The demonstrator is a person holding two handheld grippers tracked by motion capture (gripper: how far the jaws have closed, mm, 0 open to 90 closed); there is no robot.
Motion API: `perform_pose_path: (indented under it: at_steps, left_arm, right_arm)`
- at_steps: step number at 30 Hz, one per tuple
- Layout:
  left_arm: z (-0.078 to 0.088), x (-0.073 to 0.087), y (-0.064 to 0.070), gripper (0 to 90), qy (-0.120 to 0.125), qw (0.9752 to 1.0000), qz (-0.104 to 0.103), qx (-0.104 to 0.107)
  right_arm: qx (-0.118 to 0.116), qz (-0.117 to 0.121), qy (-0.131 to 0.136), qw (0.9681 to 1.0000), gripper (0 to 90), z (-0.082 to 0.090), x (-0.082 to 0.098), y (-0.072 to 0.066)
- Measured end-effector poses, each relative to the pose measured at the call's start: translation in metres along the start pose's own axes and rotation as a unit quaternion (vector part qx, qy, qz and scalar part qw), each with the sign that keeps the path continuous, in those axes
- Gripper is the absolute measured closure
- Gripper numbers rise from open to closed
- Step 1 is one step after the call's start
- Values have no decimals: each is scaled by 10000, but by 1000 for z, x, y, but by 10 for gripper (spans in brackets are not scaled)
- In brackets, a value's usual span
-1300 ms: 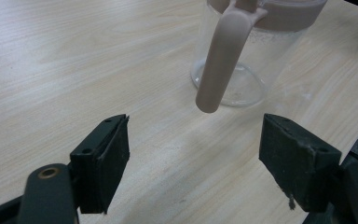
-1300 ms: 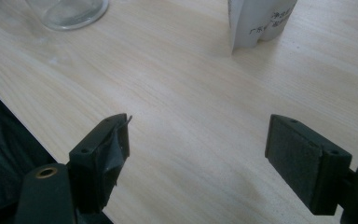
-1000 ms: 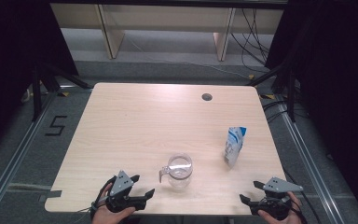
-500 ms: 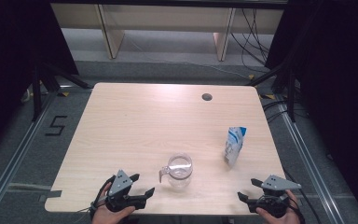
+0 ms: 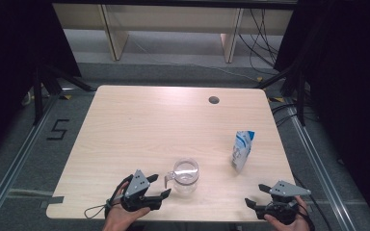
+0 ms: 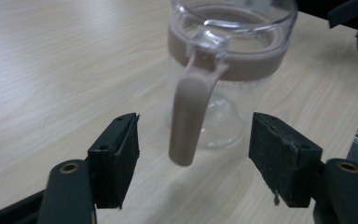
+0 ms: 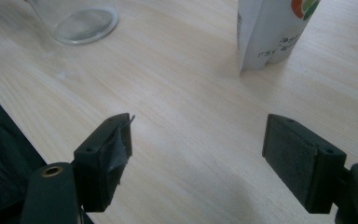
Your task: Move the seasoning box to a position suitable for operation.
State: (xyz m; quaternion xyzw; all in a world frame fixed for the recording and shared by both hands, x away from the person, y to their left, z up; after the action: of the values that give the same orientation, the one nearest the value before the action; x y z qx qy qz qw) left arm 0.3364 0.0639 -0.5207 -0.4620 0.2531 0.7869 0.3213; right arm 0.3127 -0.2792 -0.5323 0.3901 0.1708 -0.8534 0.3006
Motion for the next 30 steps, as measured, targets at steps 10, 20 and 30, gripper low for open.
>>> perform_pose_path:
  at_steps: [10,20,30]
  left_arm:
    - [-10,-7,1,545,-53,9991,-401,81]
    - [-12,-11,0,712,65,9980,-537,313]
    - [-13,-11,9,728,36,9943,-844,654]
  right_arm:
    - [-79,-36,-14,10000,248,-1,0,-1]
    - [-194,104,-29,9998,249,-3,0,-1]
    - [-127,113,-56,9998,250,-2,0,0]
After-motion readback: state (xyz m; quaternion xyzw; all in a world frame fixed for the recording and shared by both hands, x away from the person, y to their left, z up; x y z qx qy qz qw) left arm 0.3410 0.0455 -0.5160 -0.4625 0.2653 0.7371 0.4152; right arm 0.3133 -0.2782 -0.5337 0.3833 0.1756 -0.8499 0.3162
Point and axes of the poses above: each handheld gripper's, and its own axes: z roughly backward along the jaws, x roughly out of its underside, y roughly to its right, the point moved 7 cm from there along -z, roughly forward along the jaws, and after that the axes turned 2 degrees about z, right-handed, at the moved point
